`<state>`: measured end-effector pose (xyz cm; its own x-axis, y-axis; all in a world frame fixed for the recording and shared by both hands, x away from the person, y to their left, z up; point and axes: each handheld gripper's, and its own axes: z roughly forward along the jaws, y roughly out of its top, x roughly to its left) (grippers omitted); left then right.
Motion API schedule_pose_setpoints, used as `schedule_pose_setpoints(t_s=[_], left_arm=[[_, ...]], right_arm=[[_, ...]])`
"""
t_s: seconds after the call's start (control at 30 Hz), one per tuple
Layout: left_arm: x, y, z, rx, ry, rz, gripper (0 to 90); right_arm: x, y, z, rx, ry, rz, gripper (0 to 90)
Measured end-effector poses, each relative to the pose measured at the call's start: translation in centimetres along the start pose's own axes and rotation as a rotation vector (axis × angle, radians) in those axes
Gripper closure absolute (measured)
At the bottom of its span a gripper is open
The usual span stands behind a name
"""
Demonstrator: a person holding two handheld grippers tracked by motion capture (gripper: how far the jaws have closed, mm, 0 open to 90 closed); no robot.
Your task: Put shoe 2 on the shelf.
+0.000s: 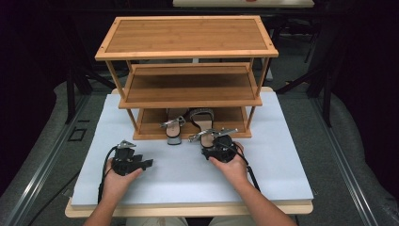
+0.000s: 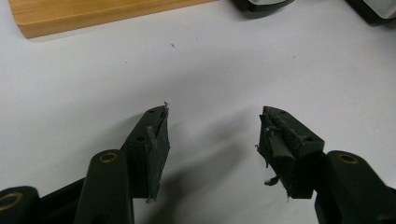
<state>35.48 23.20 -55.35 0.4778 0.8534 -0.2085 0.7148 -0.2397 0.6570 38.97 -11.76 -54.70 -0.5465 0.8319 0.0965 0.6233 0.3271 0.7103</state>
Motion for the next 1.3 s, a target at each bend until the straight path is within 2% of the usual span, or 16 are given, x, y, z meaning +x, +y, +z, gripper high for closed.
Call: schedule_pose_setpoints(t_s=[0.13, 0.27, 0.33, 0.37, 0.47, 0.5, 0.63, 0.73, 0.83, 0.9, 0.97, 1.03, 1.1, 1.2, 1.27, 1.3], left_arm=[[-0.1, 0.0, 0.1, -0.001, -0.004, 0.002, 42.6], [-0.1, 0.0, 0.1, -0.002, -0.006, 0.004, 42.6], [-0.1, 0.0, 0.1, -0.002, -0.007, 0.005, 42.6], [-0.1, 0.0, 0.1, -0.002, -0.007, 0.004, 42.6], [-0.1, 0.0, 0.1, -0.002, -0.008, 0.005, 42.6], [-0.1, 0.0, 0.1, -0.002, -0.008, 0.005, 42.6], [-0.2, 0.1, 0.2, -0.006, -0.009, 0.005, 42.6], [-0.4, 0.4, 0.4, -0.015, -0.009, 0.019, 42.5], [-0.7, 0.9, 0.6, -0.028, -0.010, 0.033, 42.3], [-0.9, 1.3, 0.8, -0.031, -0.019, 0.035, 42.3], [-1.3, 1.9, 1.1, -0.038, -0.028, 0.045, 42.4], [-1.5, 2.3, 1.3, -0.042, -0.038, 0.060, 42.5], [-1.7, 2.8, 1.5, -0.051, -0.049, 0.058, 43.1], [-2.0, 3.7, 2.1, -0.056, -0.052, 0.075, 45.0], [-2.1, 4.2, 2.4, -0.059, -0.061, 0.077, 46.4], [-2.2, 4.5, 2.6, -0.052, -0.052, 0.086, 46.4]], right_arm=[[0.1, 0.0, 0.3, 0.008, 0.026, 0.000, 36.6], [0.5, 0.2, 0.5, 0.023, 0.024, -0.010, 37.0], [0.8, 0.3, 0.6, 0.024, 0.054, -0.020, 38.5], [1.0, 0.4, 0.6, 0.013, 0.065, -0.040, 39.0], [1.5, 0.7, 0.6, 0.013, 0.041, -0.085, 39.0], [1.6, 0.8, 0.4, 0.008, 0.013, -0.086, 39.4], [1.0, 1.3, -0.1, -0.038, 0.013, -0.076, 41.7], [0.6, 1.8, -0.4, -0.046, -0.006, -0.068, 43.3], [0.3, 2.3, -0.3, -0.038, -0.008, -0.075, 44.8], [0.0, 2.6, -0.2, -0.030, -0.028, -0.072, 45.5], [-0.3, 2.9, -0.1, -0.027, -0.018, -0.067, 46.5], [-0.7, 3.2, 0.0, -0.024, -0.037, -0.072, 48.3], [-1.1, 3.4, 0.1, -0.015, -0.034, -0.065, 49.1], [-1.8, 3.6, 0.2, -0.009, 0.020, -0.061, 49.2], [-1.8, 3.6, 0.2, -0.006, 0.017, -0.058, 49.3], [-1.8, 3.6, 0.3, -0.006, 0.020, -0.057, 49.3]])
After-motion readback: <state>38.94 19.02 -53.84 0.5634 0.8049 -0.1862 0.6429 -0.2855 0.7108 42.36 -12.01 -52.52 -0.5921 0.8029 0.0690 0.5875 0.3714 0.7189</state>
